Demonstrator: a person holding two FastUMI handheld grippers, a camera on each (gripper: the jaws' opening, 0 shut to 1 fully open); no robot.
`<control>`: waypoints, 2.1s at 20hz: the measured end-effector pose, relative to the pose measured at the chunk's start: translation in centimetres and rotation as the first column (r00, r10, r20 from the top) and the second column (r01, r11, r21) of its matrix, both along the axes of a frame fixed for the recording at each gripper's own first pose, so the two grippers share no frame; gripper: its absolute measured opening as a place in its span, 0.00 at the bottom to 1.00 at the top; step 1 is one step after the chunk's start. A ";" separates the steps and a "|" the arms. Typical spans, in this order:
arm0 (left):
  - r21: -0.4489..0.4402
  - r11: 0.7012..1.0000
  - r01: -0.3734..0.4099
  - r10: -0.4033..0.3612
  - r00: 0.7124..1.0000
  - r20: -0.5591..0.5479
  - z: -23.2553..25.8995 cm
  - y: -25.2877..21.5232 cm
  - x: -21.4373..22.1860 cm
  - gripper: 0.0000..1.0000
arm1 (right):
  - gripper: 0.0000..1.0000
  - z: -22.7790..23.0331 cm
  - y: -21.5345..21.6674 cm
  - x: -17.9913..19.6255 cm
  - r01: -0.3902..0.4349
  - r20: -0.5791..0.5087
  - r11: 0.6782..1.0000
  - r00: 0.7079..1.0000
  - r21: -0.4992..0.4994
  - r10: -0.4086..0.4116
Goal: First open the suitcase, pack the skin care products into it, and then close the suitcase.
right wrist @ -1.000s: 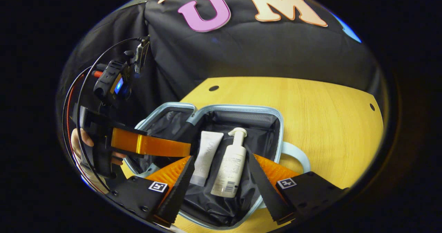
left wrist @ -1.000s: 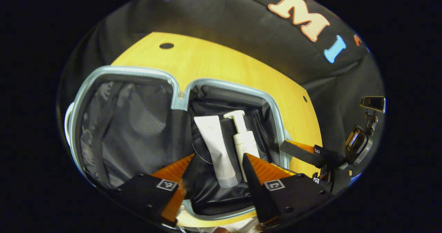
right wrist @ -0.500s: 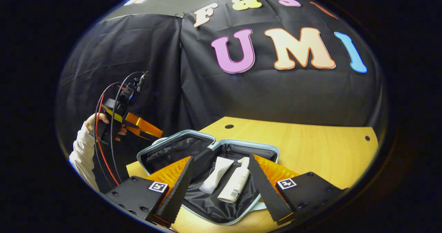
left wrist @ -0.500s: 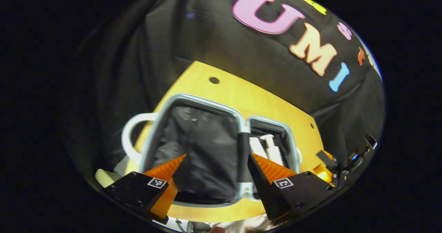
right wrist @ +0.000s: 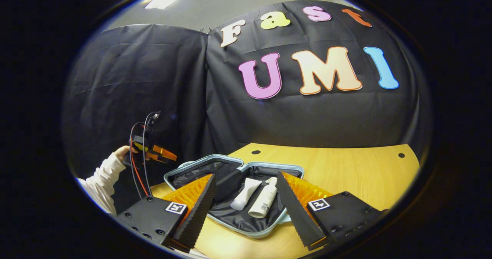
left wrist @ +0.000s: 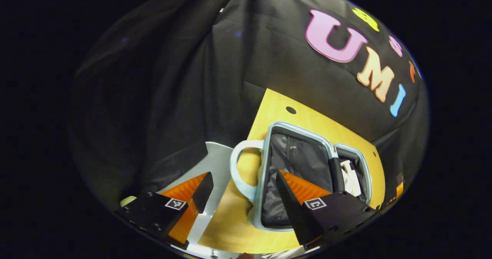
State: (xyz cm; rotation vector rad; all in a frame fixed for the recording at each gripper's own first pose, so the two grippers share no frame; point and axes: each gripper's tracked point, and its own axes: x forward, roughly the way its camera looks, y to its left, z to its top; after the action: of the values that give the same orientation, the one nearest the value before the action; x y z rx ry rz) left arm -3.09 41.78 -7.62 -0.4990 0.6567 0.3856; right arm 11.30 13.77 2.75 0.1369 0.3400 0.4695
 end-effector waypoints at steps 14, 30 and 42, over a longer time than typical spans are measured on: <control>-0.360 0.933 0.001 0.079 0.975 0.208 -6.3 1.1 3.8 0.59 | 0.99 0.5 -6.6 -5.4 0.269 0.045 0.962 0.962 0.033 -0.271; -0.346 0.938 0.018 0.106 0.936 0.335 5.9 -0.7 4.7 0.00 | 0.96 -2.9 -12.3 -5.7 0.354 -0.017 0.930 0.935 0.099 -0.354; -0.107 0.955 0.275 -0.198 0.866 0.460 21.5 -15.7 10.0 0.00 | 0.98 -6.0 -16.5 -6.3 0.381 -0.037 0.917 0.925 0.118 -0.379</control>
State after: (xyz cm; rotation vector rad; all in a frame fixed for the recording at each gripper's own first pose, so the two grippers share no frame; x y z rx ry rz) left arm 6.88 26.04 13.86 -0.6358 0.2972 -0.0270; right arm 5.00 -2.76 -3.23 0.3204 0.2885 0.1026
